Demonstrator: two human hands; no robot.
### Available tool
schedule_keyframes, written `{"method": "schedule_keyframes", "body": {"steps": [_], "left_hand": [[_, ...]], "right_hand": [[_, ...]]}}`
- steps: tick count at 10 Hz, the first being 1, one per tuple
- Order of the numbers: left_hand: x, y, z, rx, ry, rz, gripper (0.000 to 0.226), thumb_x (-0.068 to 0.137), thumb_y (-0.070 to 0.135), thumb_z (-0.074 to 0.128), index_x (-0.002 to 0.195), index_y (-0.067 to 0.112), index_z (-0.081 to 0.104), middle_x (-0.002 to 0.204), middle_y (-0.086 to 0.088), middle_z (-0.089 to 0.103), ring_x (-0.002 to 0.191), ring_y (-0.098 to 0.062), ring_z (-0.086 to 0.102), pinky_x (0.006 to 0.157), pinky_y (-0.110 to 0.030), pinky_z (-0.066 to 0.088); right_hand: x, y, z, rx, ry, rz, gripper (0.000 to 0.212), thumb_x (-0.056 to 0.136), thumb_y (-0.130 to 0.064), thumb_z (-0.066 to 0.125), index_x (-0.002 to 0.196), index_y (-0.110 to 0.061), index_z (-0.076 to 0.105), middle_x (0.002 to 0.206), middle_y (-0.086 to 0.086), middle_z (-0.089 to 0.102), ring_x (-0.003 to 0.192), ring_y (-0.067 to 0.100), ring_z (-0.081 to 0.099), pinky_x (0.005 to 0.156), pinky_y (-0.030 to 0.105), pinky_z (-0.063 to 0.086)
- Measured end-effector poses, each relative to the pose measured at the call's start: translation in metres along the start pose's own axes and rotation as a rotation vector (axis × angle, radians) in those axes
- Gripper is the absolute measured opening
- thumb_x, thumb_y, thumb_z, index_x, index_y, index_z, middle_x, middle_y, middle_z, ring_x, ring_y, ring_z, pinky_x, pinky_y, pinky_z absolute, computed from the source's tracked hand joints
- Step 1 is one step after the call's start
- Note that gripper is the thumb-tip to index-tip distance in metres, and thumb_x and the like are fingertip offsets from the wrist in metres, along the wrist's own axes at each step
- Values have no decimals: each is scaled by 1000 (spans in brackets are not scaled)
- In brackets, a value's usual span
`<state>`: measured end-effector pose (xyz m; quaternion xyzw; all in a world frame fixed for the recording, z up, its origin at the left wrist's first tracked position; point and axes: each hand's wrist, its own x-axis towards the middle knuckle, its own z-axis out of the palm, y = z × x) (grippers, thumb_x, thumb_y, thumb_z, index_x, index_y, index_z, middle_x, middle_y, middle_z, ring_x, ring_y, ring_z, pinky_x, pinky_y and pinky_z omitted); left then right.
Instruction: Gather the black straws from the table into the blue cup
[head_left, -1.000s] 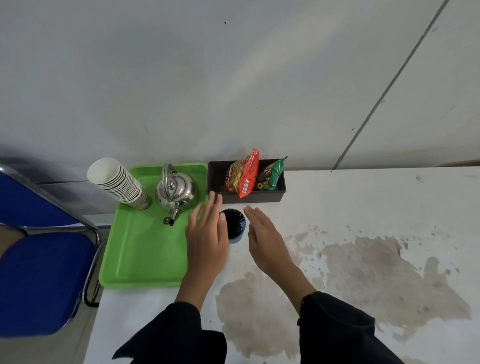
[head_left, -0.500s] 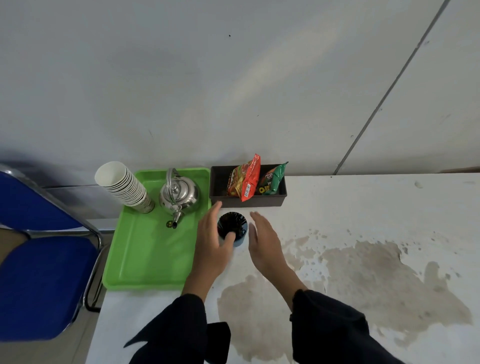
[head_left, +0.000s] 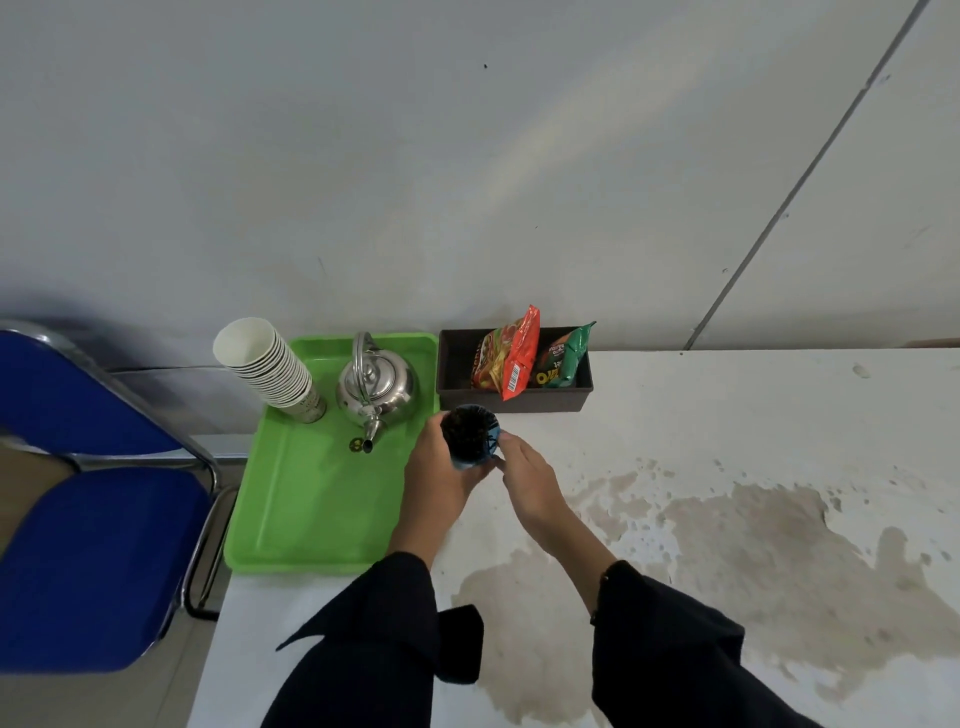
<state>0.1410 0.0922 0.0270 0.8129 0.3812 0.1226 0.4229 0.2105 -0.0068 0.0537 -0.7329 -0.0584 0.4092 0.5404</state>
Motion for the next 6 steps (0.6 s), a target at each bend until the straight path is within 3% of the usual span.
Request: {"method": "schedule_keyframes", "body": {"steps": [1,2,3,4,5,6], "left_hand": [[18,-2,-4,7,18,-26,71,68,35,86,125,16,49,112,1,63,99,-16,61,80,-31,53],[29,-2,-6,-1,15,-47,66,71,34,83,124,15,50,109,1,65,97,-17,63,69,-18,46],[31,-4,-5,-2,-19,-29,68,70,37,84,127,17,50,111,5,64,102,-16,64,68,-12,41],[28,0,-11,10,-79,-16,93,69,46,84,143,16,35,134,-1,58,123,-21,56,90,-25,48],[17,9,-22,70,-17,-18,105,77,53,72,154,15,11,157,-7,32,143,-25,34,113,-37,34],[1,21,-35,216,175,89,79,85,45,63,148,12,28,149,-9,41,137,-26,39,107,-36,38]], "right_hand": [[5,-15,7,-6,-26,-75,38,101,-26,33,135,-21,49,117,-9,49,109,7,42,94,21,30],[12,-21,12,-116,-42,-136,39,100,-21,35,137,-21,46,115,-4,52,103,8,43,90,20,31],[18,-17,10,-280,-39,-152,43,100,-28,32,142,-22,39,135,2,52,123,18,46,99,26,35],[17,-14,-3,-521,3,-130,52,100,-33,33,147,-13,29,153,6,35,140,22,32,113,35,26],[5,-18,-22,-798,59,-213,52,98,-31,38,145,-12,33,151,7,37,139,23,34,116,39,26],[-8,-25,-37,-1082,150,-299,50,94,-30,42,142,-16,38,148,5,42,138,25,33,116,46,25]]}}
